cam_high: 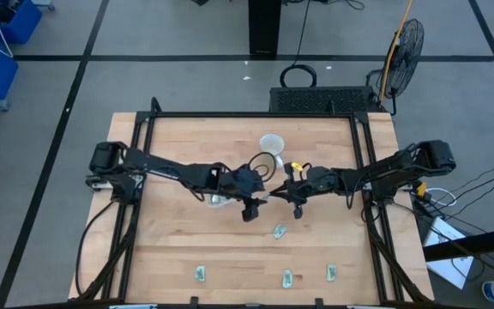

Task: Pick and place Stevia / Truvia into bins
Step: Put the white stevia packet into the bin

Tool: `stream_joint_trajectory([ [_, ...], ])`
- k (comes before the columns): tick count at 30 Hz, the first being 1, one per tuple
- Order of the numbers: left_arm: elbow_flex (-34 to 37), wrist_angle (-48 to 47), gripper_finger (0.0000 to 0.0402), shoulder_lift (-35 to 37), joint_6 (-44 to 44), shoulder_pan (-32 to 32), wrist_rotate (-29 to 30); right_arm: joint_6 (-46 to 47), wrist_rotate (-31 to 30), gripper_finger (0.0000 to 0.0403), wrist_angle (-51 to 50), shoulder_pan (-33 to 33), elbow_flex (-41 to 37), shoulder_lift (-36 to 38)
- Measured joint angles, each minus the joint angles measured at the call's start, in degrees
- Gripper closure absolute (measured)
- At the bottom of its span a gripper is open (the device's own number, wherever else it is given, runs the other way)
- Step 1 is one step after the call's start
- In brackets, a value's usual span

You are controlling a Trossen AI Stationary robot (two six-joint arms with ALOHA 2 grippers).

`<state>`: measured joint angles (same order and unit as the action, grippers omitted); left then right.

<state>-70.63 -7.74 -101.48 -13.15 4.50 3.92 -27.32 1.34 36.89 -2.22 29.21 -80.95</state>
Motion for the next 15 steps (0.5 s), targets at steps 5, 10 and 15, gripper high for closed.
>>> stream_joint_trajectory([
  [5, 0.01, -0.33, 0.0203, -1.04, -0.02, -0.81, 0.08, -0.54, -0.09, 0.0399, 0.13, 0.0, 0.02, 0.02],
  [10, 0.0, -0.09, 0.0269, -0.96, 1.27, -0.69, -0.02, -0.83, -0.09, 0.0399, 0.19, 0.0, 0.02, 0.02],
  [15, 0.0, -0.3, 0.036, -0.98, 2.31, -0.75, 0.0, -0.6, -0.09, 0.0399, 0.44, 0.0, 0.02, 0.02],
])
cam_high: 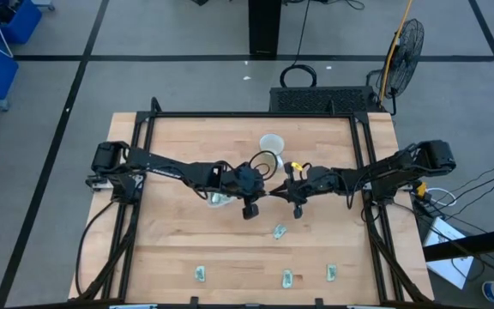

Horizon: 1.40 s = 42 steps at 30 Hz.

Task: Pick and place Stevia / Truvia into bins
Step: Put the white stevia packet into the bin

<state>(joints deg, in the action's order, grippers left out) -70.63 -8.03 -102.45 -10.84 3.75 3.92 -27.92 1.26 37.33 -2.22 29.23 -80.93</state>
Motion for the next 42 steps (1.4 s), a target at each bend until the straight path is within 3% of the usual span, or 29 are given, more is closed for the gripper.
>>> stream_joint_trajectory([
  [3, 0.0, -0.07, 0.0393, 0.02, 0.48, 0.0, 0.02, 0.02, 0.02, 0.0397, 0.41, -0.11, 0.0, 0.0],
  [10, -0.09, -4.54, 0.0397, 0.02, -0.16, 0.02, 0.2, -0.59, 0.28, 0.0357, -2.28, -0.15, 0.0, 0.0],
  [16, -0.09, -18.79, 0.0397, 1.36, -6.98, 0.02, 2.28, -1.22, -4.01, 0.0308, -2.74, -0.15, 0.0, 0.0],
  [22, -0.09, -37.37, 0.0397, 5.18, -16.91, 0.37, 9.95, -1.27, -8.94, 0.0282, -4.3, -0.13, 0.0, 0.02],
  [27, -0.09, -47.84, 0.0393, 5.77, -13.93, 0.55, 10.67, -1.27, -8.79, 0.0281, -4.35, -0.13, 0.0, 0.02],
  [31, -0.08, -48.04, 0.0397, 5.08, -5.11, 0.5, 11.12, -1.27, -8.76, 0.0283, -4.35, -0.13, 0.0, 0.02],
  [42, 1.07, -44.06, 0.0391, 2.38, -2.11, 0.25, 6.25, -1.27, -8.74, 0.0282, -4.42, -0.13, 0.0, 0.02],
])
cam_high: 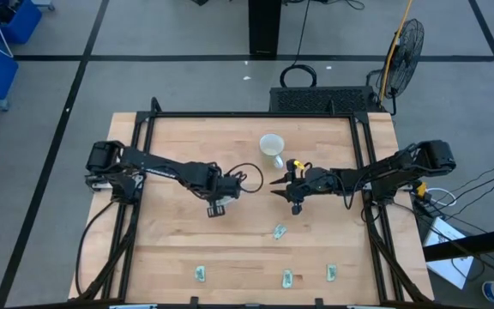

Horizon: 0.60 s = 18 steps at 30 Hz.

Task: Pick and place Stevia / Truvia into bins
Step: Put the white stevia packet into the bin

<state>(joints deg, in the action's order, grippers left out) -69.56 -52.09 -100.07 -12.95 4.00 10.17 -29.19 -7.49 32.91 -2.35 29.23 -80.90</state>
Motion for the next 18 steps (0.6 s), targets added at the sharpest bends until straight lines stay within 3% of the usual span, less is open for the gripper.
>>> stream_joint_trajectory([
  [5, -0.02, 1.35, 0.0389, -0.87, 0.5, -0.09, 0.21, 0.0, 0.0, 0.0282, -0.24, 0.0, 0.02, 0.0],
  [13, -0.04, 2.8, 0.0302, -1.12, 1.26, 0.23, 1.37, 0.0, 0.02, 0.0281, -0.22, 0.0, 0.02, 0.0],
  [18, -2.93, 2.5, 0.0269, -1.12, 2.54, 1.54, -9.09, 4.68, 2.77, 0.028, -2.64, -0.89, 0.02, 0.0],
])
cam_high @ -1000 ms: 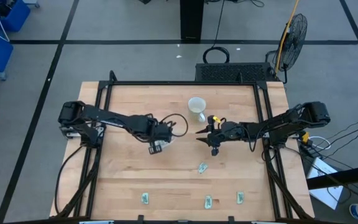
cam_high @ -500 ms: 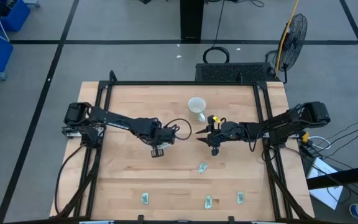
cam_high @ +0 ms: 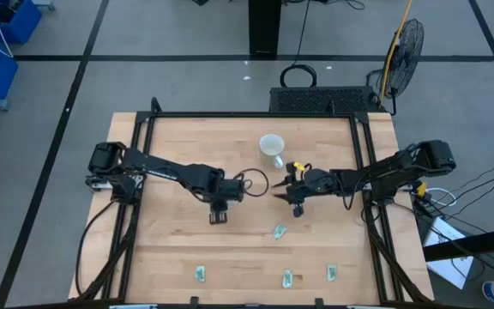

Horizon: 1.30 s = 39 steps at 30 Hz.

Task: Pick and place Stevia / Truvia into bins
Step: Put the white stevia packet into the bin

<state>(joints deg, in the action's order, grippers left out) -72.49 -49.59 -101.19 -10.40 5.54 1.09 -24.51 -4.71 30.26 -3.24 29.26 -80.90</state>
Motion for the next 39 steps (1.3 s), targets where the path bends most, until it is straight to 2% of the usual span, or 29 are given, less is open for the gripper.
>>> stream_joint_trajectory([
  [3, -3.28, 0.07, 0.0267, 0.0, -0.19, 1.26, -4.77, 2.12, 6.99, 0.0282, -2.45, -1.9, 0.0, 0.0],
  [6, -5.91, 0.22, 0.0266, 0.02, -0.21, 2.78, -3.83, 4.26, 10.93, 0.028, -4.46, -4.44, 0.44, 0.0],
  [12, -7.58, 0.12, 0.0266, 0.07, 1.73, 4.77, 4.13, 7.35, 10.77, 0.0276, -16.24, -8.45, 6.08, -1.73],
  [16, -7.58, 0.39, 0.0266, 0.07, 2.59, 4.73, 7.83, 10.2, 10.85, 0.0275, -17.07, -8.68, 7.6, -7.56],
  [20, -7.58, 0.77, 0.0266, 0.07, -0.18, 4.7, 11.02, 11.07, 11.08, 0.0275, -17.46, -8.72, 8.42, -13.45],
  [25, -7.58, 0.61, 0.0266, 0.07, -2.91, 4.88, 11.12, 11.47, 10.89, 0.0275, -17.32, -10.05, 9.92, -14.67],
  [34, -7.56, 0.64, 0.0266, 0.07, -3.34, 5.07, 11.05, 15.19, 10.99, 0.0275, -18.88, -11.24, 10.01, -9.55],
  [39, -7.56, 0.86, 0.0266, 0.07, -3.75, 5.07, 11.4, 14.81, 12.71, 0.0275, -19.37, -11.92, 9.68, -11.69],
])
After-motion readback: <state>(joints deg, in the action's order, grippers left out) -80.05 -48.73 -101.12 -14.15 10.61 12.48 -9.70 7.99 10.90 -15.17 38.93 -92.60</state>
